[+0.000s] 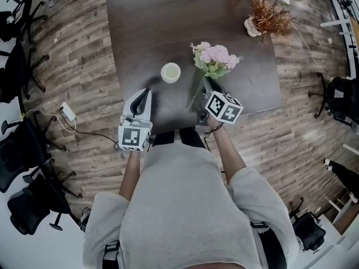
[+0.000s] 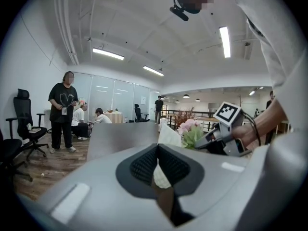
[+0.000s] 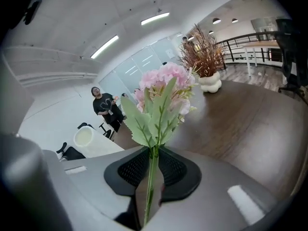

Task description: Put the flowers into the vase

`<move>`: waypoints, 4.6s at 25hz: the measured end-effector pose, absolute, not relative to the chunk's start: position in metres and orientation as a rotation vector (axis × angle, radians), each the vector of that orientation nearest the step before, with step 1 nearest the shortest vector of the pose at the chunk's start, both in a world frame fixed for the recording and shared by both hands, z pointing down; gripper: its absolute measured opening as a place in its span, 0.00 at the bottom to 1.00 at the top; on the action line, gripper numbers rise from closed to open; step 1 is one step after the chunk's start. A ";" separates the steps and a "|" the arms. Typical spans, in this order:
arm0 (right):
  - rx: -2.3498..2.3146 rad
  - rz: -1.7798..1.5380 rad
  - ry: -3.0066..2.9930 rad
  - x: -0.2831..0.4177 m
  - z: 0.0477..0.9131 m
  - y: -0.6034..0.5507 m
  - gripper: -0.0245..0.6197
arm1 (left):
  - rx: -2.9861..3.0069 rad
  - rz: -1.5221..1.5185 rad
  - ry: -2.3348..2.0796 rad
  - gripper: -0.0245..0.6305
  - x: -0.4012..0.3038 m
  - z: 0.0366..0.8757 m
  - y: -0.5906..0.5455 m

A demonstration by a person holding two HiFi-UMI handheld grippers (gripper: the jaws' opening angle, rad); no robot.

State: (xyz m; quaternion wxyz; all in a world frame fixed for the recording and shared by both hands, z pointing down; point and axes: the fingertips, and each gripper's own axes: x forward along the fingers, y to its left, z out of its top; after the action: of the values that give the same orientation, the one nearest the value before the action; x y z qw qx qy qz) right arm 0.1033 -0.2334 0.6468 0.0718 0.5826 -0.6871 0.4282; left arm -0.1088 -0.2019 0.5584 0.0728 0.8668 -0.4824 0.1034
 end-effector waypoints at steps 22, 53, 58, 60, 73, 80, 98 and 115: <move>1.727 0.367 -2.748 0.063 0.387 -0.293 0.13 | 2.713 0.212 -1.506 0.05 -0.092 0.499 -0.220; 1.497 0.208 -2.880 -0.010 0.421 -0.287 0.14 | 2.855 0.477 -1.205 0.78 -0.027 0.614 -0.253; 1.487 0.211 -2.887 -0.013 0.428 -0.287 0.14 | 2.890 0.490 -1.215 0.57 -0.016 0.616 -0.262; 1.481 0.194 -2.888 -0.015 0.432 -0.283 0.14 | 2.888 0.481 -1.230 0.57 -0.017 0.617 -0.262; 1.454 0.179 -2.802 -0.023 0.491 -0.260 0.15 | 2.863 0.446 -1.263 0.56 -0.017 0.614 -0.268; 1.390 0.069 -2.642 -0.025 0.539 -0.238 0.20 | 2.862 0.443 -1.271 0.56 -0.019 0.616 -0.265; 1.294 0.649 -2.569 -0.012 0.601 -0.236 0.64 | 2.880 0.411 -1.297 0.57 -0.018 0.614 -0.267; 1.197 0.628 -2.576 -0.017 0.607 -0.244 0.68 | 2.860 0.466 -1.258 0.69 -0.026 0.630 -0.258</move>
State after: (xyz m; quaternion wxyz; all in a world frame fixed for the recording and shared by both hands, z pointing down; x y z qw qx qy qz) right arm -0.0174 -0.2441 0.6069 0.1160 0.4086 -0.8796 0.2143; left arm -0.0255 -0.2584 0.6295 -0.0086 0.9052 -0.3983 0.1477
